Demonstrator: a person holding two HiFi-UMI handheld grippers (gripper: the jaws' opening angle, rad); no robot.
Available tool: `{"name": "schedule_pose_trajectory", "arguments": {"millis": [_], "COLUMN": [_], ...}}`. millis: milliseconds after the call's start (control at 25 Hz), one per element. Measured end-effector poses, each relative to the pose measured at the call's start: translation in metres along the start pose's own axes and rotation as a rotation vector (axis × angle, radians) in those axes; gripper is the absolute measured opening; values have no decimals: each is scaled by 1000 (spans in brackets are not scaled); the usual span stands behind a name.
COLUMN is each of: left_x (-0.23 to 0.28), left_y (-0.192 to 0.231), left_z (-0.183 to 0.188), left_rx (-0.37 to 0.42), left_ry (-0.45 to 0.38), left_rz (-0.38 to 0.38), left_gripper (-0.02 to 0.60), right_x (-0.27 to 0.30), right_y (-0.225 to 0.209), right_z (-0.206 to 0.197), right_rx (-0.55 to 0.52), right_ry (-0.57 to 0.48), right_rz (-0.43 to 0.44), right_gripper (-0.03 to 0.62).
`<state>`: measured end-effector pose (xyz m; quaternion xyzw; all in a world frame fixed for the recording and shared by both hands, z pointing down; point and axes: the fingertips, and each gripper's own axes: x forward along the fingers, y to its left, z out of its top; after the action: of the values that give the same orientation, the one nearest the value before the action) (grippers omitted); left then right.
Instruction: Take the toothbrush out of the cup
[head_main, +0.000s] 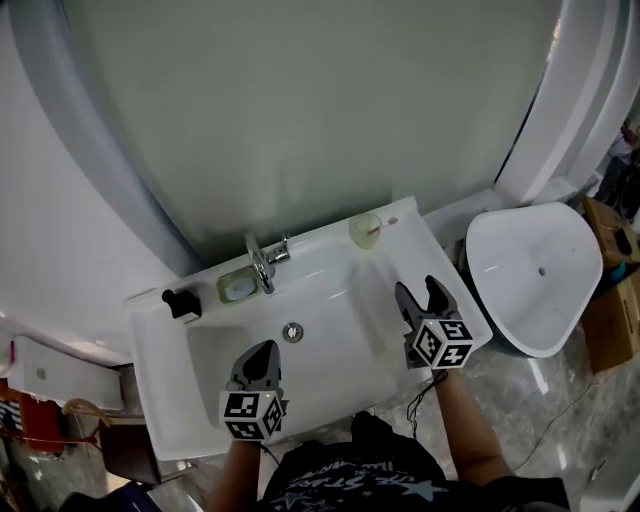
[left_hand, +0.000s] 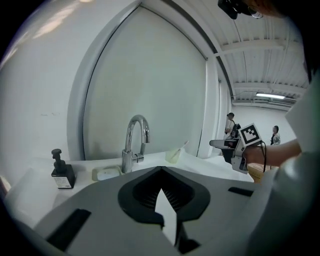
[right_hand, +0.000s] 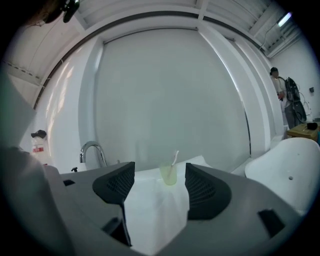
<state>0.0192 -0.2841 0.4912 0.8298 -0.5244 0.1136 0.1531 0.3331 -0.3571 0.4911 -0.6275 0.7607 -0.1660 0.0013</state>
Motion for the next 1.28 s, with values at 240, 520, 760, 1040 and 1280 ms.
{"name": "schedule_pose_trajectory", "arguments": {"millis": [240,520,760,1040,1280], "left_x": [26,64,89,105,108], "left_y": [-15,-33,-48,-50,-49], "left_z": [7,16,17,10,5], "left_rx": [-16,-27,-3,-11,-19], "left_ry": [-11,-12,14,42,62], "left_rz": [87,127,117,122,136], "left_gripper": [12,12,12,12,12], "right_x": [54,113,149,179,198], "right_y": [-22,-34,-44,-55,-56], "right_z": [2,-3,-16,-28,-30], "right_rx": [-20,-26,-1,-10,-1], "right_ry": [53,91,108,113,117], "right_rz": [87,143,161,142,149], "right_gripper": [307,307,305,212,164]}}
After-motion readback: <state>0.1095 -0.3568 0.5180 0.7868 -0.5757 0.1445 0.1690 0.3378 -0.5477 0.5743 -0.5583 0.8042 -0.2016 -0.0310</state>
